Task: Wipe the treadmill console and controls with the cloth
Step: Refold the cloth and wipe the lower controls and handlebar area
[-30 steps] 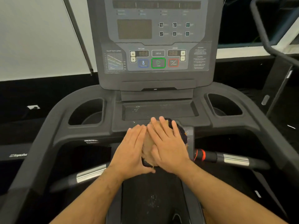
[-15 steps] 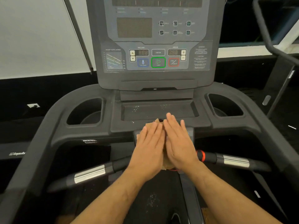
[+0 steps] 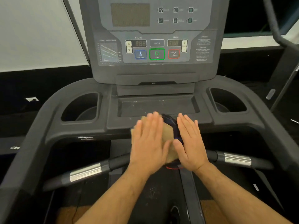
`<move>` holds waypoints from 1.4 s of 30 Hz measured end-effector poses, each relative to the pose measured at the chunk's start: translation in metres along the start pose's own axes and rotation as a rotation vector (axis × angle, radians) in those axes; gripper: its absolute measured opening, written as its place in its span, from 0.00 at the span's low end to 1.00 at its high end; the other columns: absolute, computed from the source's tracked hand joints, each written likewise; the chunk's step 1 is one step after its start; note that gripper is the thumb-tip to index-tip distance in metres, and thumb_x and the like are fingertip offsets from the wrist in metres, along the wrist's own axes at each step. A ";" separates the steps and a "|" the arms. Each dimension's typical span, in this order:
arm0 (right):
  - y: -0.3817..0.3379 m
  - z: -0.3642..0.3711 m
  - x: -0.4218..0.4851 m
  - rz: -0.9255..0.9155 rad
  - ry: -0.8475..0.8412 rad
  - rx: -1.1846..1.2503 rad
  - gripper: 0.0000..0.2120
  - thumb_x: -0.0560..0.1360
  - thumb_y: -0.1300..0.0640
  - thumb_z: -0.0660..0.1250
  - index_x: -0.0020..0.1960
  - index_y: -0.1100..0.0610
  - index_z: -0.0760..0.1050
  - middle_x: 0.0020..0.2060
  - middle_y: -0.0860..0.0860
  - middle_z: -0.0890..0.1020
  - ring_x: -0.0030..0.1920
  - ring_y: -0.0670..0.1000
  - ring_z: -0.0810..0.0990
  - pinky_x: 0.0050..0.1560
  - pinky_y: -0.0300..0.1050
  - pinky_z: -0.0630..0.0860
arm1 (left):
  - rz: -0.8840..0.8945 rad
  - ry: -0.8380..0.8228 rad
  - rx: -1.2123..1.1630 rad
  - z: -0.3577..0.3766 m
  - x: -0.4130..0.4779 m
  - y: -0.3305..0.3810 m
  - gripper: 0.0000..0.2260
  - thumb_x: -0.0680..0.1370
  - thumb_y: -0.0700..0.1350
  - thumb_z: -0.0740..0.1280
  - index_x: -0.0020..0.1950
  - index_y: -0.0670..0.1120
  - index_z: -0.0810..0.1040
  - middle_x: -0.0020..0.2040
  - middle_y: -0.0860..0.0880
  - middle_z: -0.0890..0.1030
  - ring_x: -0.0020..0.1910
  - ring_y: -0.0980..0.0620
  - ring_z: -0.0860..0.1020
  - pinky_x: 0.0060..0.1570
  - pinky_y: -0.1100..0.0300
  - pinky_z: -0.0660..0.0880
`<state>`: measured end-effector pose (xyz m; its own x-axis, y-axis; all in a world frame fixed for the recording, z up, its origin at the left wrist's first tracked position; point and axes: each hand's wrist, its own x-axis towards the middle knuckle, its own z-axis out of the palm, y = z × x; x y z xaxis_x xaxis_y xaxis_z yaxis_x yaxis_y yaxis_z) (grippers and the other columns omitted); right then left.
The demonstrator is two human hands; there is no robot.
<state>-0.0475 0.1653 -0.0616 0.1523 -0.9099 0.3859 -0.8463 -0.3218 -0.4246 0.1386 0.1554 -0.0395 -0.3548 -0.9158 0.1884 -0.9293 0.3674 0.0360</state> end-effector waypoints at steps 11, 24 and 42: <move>0.003 0.000 -0.001 -0.003 0.014 0.098 0.41 0.85 0.33 0.46 0.83 0.63 0.58 0.84 0.57 0.62 0.85 0.56 0.56 0.83 0.69 0.52 | 0.090 0.021 -0.002 0.005 0.004 0.003 0.33 0.85 0.60 0.51 0.85 0.41 0.52 0.86 0.41 0.51 0.86 0.42 0.48 0.82 0.39 0.52; 0.003 0.002 -0.001 0.063 0.018 0.115 0.39 0.85 0.35 0.49 0.83 0.63 0.57 0.83 0.57 0.65 0.85 0.55 0.57 0.84 0.65 0.52 | 0.022 0.029 -0.011 0.003 0.004 -0.006 0.32 0.85 0.59 0.52 0.86 0.45 0.51 0.86 0.42 0.51 0.86 0.43 0.47 0.83 0.39 0.48; -0.059 0.023 -0.029 0.256 0.174 0.032 0.12 0.82 0.47 0.66 0.54 0.56 0.79 0.80 0.59 0.69 0.85 0.60 0.58 0.83 0.70 0.49 | -0.621 0.127 -0.480 -0.007 -0.053 -0.013 0.32 0.79 0.65 0.66 0.75 0.45 0.72 0.59 0.47 0.81 0.58 0.45 0.80 0.58 0.46 0.75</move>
<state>0.0099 0.2046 -0.0662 -0.1554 -0.9048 0.3966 -0.8291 -0.0988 -0.5503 0.1706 0.2002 -0.0428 0.2547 -0.9614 0.1044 -0.7976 -0.1478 0.5848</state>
